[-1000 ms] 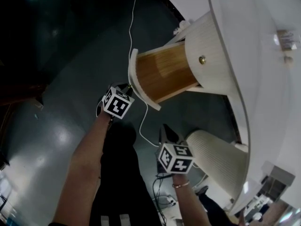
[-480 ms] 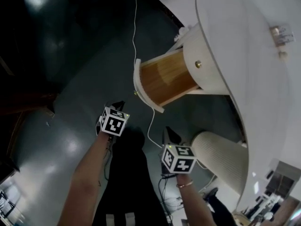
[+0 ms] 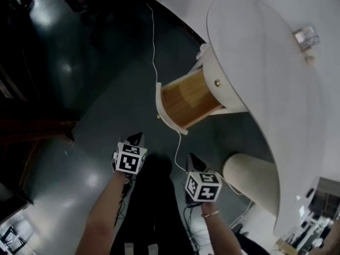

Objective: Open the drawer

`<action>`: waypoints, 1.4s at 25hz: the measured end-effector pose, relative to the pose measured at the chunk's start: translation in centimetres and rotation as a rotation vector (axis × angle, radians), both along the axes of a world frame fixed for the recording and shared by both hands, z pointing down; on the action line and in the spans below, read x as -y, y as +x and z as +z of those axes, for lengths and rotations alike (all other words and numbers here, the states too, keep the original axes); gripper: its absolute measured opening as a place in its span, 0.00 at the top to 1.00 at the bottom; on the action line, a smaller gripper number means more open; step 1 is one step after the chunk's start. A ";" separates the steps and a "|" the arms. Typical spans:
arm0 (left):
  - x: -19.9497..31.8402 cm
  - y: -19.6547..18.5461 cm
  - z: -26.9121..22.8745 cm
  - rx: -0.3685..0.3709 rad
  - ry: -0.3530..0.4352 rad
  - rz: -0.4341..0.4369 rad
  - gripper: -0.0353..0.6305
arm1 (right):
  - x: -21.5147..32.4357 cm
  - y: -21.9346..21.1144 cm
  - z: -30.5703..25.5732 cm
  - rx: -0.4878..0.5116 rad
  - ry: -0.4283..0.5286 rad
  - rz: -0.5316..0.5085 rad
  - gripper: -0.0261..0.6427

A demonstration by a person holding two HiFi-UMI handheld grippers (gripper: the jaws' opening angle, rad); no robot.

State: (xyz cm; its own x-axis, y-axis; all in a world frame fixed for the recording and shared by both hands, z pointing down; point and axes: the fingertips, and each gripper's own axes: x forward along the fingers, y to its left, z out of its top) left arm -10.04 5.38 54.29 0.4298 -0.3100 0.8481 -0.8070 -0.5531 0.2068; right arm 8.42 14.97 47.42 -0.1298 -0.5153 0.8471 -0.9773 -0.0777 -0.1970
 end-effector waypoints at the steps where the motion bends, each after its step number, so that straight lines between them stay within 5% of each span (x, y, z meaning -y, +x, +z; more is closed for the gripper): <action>1: -0.2 0.0 -0.5 -0.002 0.001 -0.001 0.94 | -0.2 0.0 -0.2 -0.002 0.000 0.002 0.96; 35: -1.0 0.0 -3.4 -0.034 -0.016 -0.022 0.94 | -0.9 -0.6 -1.1 -0.011 -0.031 0.007 0.96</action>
